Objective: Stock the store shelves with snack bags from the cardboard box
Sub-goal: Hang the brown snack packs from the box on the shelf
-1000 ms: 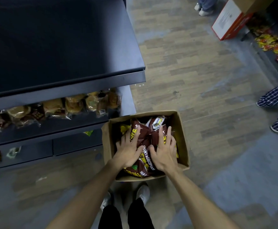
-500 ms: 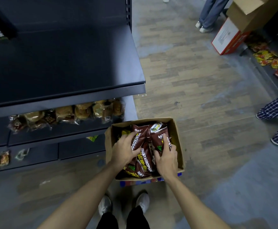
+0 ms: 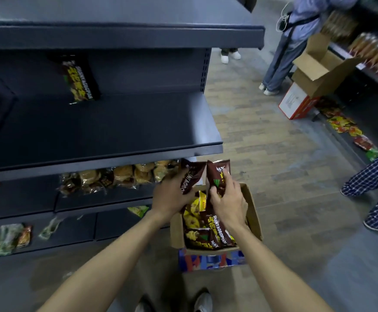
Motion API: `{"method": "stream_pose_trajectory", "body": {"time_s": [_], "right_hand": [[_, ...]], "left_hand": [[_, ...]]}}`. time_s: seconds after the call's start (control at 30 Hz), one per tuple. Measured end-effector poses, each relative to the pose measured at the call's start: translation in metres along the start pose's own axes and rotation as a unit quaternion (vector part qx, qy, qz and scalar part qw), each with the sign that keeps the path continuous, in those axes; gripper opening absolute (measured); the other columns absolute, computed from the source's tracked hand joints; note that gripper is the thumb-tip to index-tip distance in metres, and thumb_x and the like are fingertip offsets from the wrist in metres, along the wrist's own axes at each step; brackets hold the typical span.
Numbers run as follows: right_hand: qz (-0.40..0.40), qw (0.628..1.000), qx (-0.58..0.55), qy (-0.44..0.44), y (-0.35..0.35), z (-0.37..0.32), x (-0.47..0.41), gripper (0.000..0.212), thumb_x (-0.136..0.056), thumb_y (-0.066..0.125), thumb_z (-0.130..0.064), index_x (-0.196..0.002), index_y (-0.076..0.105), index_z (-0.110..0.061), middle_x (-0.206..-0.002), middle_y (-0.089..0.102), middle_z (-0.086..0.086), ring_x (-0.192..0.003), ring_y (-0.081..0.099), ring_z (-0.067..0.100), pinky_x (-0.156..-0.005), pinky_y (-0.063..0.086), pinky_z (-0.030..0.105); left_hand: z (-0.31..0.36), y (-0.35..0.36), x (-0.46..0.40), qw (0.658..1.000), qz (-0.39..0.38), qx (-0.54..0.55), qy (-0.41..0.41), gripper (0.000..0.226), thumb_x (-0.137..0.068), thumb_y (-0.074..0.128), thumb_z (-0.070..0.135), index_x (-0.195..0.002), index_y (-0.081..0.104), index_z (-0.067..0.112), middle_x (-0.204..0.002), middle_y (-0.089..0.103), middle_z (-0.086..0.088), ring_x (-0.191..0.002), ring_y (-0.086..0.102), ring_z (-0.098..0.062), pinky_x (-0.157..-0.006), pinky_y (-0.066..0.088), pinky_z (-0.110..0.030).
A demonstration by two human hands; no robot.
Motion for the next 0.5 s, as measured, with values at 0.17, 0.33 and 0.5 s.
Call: {"method": "stream_pose_trajectory", "body": {"time_s": [0.17, 0.33, 0.5], "right_hand": [[0.030, 0.998, -0.019, -0.045, -0.013, -0.080, 0.015, 0.059, -0.091, 0.055, -0.044, -0.145, 0.036, -0.035, -0.112, 0.057, 0.004, -0.098, 0.061, 0.031, -0.077, 0.048, 0.042], [0.037, 0.992, -0.037, -0.117, -0.005, -0.163, 0.024, 0.056, -0.091, 0.055, -0.044, -0.143, 0.039, -0.031, -0.116, 0.057, 0.007, -0.100, 0.060, 0.032, -0.078, 0.048, 0.040], [0.025, 0.984, -0.042, -0.171, 0.016, -0.235, 0.032, 0.055, -0.092, 0.054, -0.044, -0.143, 0.039, -0.030, -0.114, 0.054, 0.009, -0.098, 0.059, 0.034, -0.073, 0.041, 0.035]], "left_hand": [[-0.019, -0.072, 0.015, 0.997, 0.074, -0.019, 0.011, 0.050, -0.077, 0.062, 0.050, -0.123, 0.058, 0.030, -0.105, 0.064, 0.002, -0.093, 0.063, -0.024, -0.067, 0.052, -0.035], [-0.056, -0.151, 0.027, 0.986, 0.158, -0.061, 0.002, 0.049, -0.075, 0.060, 0.053, -0.118, 0.058, 0.029, -0.098, 0.061, 0.002, -0.081, 0.065, -0.025, -0.060, 0.054, -0.038], [-0.101, -0.217, 0.033, 0.966, 0.231, -0.112, -0.030, 0.048, -0.076, 0.066, 0.048, -0.116, 0.059, 0.023, -0.097, 0.060, -0.003, -0.081, 0.064, -0.028, -0.058, 0.048, -0.035]]}}
Point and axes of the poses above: each hand's wrist, its own x-axis away from the middle knuckle, its own y-axis out of the palm, z = x × y, the point moved 5 cm from there along -x, towards the middle knuckle
